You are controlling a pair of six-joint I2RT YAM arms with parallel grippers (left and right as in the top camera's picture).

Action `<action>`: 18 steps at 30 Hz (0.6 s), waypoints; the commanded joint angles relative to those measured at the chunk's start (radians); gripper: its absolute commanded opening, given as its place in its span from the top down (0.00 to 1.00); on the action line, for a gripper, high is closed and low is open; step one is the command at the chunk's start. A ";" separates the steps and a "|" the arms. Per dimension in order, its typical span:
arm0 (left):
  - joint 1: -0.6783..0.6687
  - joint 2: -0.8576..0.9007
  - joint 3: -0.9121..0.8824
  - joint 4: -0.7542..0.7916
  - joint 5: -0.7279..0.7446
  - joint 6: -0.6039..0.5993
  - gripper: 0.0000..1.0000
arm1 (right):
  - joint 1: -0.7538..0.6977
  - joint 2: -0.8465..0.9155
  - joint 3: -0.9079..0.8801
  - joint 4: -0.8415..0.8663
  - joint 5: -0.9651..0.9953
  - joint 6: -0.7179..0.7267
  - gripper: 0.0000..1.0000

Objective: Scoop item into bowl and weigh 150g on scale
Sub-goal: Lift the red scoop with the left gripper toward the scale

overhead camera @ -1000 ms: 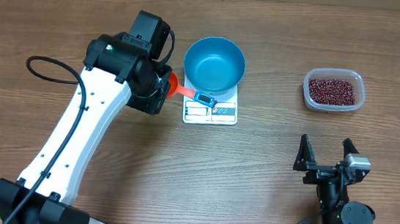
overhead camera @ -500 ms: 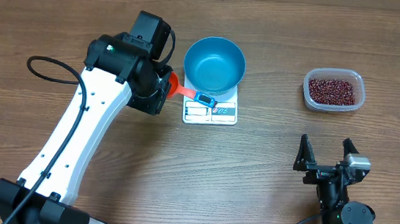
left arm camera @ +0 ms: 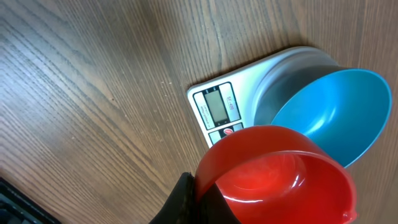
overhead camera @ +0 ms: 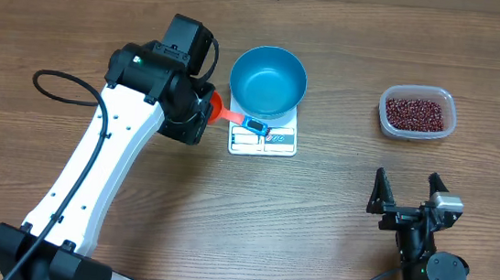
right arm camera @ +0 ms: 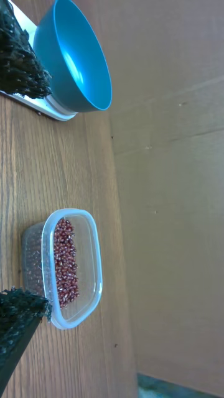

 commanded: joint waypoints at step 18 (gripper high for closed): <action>-0.011 -0.024 0.018 -0.033 0.054 -0.048 0.96 | 0.004 -0.006 -0.010 0.002 0.005 -0.001 0.00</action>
